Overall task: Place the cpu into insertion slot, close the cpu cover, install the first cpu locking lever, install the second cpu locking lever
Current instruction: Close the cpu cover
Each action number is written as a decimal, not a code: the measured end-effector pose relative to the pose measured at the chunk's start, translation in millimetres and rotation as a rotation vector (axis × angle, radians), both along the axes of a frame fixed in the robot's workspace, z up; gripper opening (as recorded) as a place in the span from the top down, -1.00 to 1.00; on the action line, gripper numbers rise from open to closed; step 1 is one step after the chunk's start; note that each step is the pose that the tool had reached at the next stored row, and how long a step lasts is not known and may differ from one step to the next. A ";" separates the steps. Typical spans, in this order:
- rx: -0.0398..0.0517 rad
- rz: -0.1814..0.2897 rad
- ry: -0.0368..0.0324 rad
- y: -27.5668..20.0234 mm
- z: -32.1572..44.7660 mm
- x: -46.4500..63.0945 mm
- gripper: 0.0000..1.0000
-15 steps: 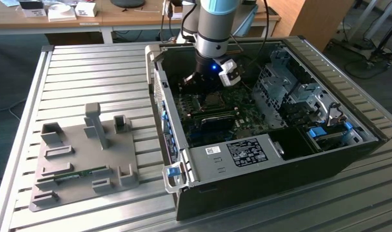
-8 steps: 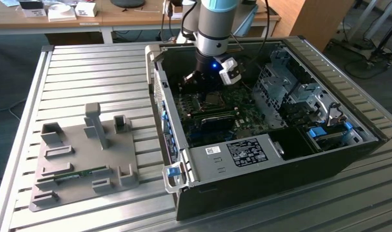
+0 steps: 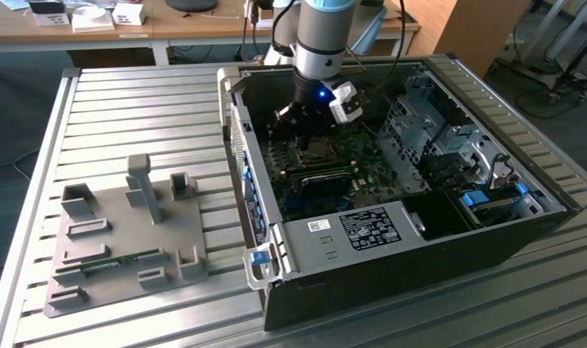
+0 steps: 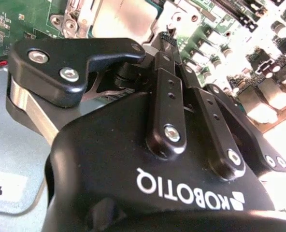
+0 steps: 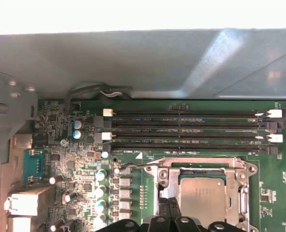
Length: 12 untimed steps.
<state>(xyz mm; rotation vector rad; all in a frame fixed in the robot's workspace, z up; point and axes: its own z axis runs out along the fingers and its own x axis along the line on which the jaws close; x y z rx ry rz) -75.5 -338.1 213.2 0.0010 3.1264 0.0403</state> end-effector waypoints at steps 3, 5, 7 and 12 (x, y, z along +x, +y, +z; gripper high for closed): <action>0.0001 0.000 -0.0001 0.0 4.2 0.0 0.79; 0.0001 0.000 0.0000 0.0 7.6 0.0 0.79; 0.0000 0.000 0.0000 0.0 10.7 0.0 0.79; 0.0001 0.000 -0.0001 0.0 12.3 0.0 0.79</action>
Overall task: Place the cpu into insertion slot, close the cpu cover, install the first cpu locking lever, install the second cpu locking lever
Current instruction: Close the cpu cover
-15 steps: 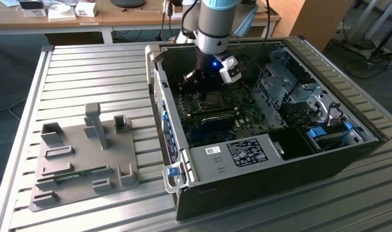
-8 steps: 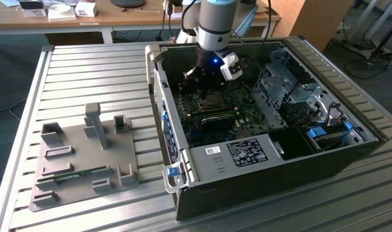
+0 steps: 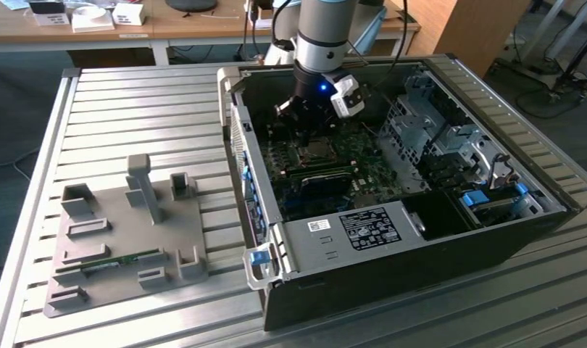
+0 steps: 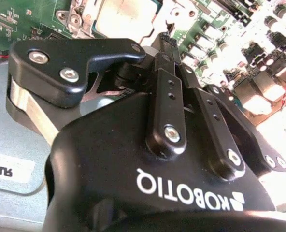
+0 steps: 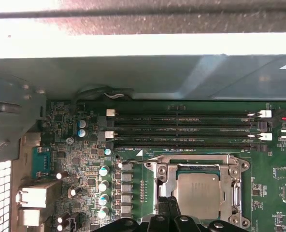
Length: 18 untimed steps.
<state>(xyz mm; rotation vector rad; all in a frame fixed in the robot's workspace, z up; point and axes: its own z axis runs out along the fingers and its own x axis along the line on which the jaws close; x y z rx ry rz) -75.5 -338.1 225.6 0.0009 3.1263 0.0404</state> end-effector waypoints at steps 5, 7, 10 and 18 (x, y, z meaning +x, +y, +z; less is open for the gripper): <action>0.0008 0.000 -0.0004 0.0 0.0 0.6 0.79; 0.0012 0.000 -0.0004 0.0 0.0 1.7 0.79; 0.0017 0.000 -0.0005 0.0 -0.1 2.6 0.79; 0.0016 0.000 -0.0004 0.0 -0.1 3.3 0.79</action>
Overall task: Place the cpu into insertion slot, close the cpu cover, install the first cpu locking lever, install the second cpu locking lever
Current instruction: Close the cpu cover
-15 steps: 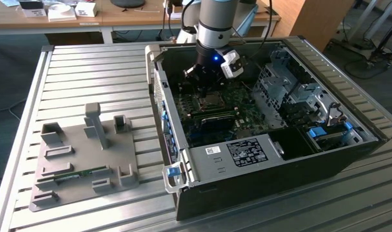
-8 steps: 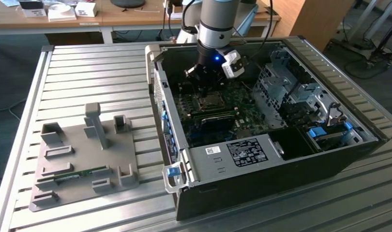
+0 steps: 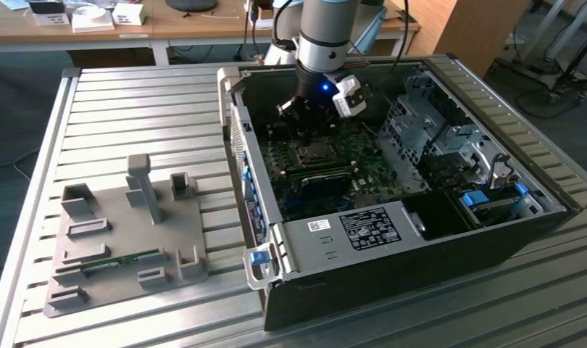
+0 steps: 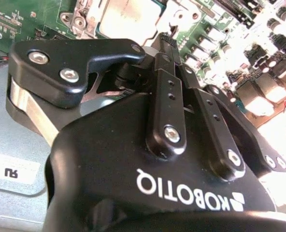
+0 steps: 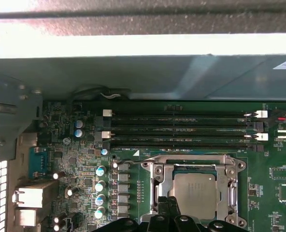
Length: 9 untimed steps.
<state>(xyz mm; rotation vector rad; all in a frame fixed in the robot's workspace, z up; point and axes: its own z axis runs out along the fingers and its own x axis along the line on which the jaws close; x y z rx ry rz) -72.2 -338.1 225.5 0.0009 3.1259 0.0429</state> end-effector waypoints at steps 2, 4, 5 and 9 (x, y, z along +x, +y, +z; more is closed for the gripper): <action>0.0000 0.000 0.0000 0.0 0.0 0.4 0.79; 0.0000 0.000 0.0000 0.0 0.0 0.5 0.79; 0.0000 0.000 0.0000 0.0 0.0 0.6 0.79; -0.0001 0.000 0.0001 0.0 0.0 1.6 0.79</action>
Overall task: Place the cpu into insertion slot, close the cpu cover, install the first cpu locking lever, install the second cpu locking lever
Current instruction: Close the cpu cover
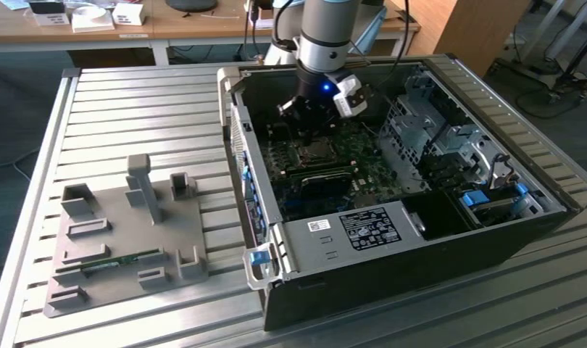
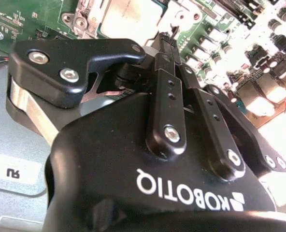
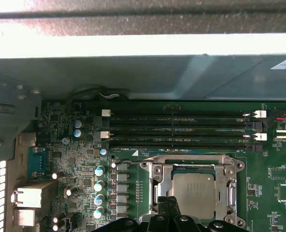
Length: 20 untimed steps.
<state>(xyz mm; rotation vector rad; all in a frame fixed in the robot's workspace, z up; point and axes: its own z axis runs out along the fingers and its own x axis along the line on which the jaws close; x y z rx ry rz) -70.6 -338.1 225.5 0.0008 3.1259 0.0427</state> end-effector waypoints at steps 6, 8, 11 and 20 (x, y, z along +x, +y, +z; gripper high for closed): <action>0.0001 0.000 -0.0001 0.0 0.0 2.4 0.79; 0.0001 0.000 -0.0001 0.0 0.0 3.0 0.79; 0.0001 0.000 -0.0001 0.0 0.0 3.7 0.79; 0.0001 0.000 -0.0001 0.0 0.0 9.6 0.79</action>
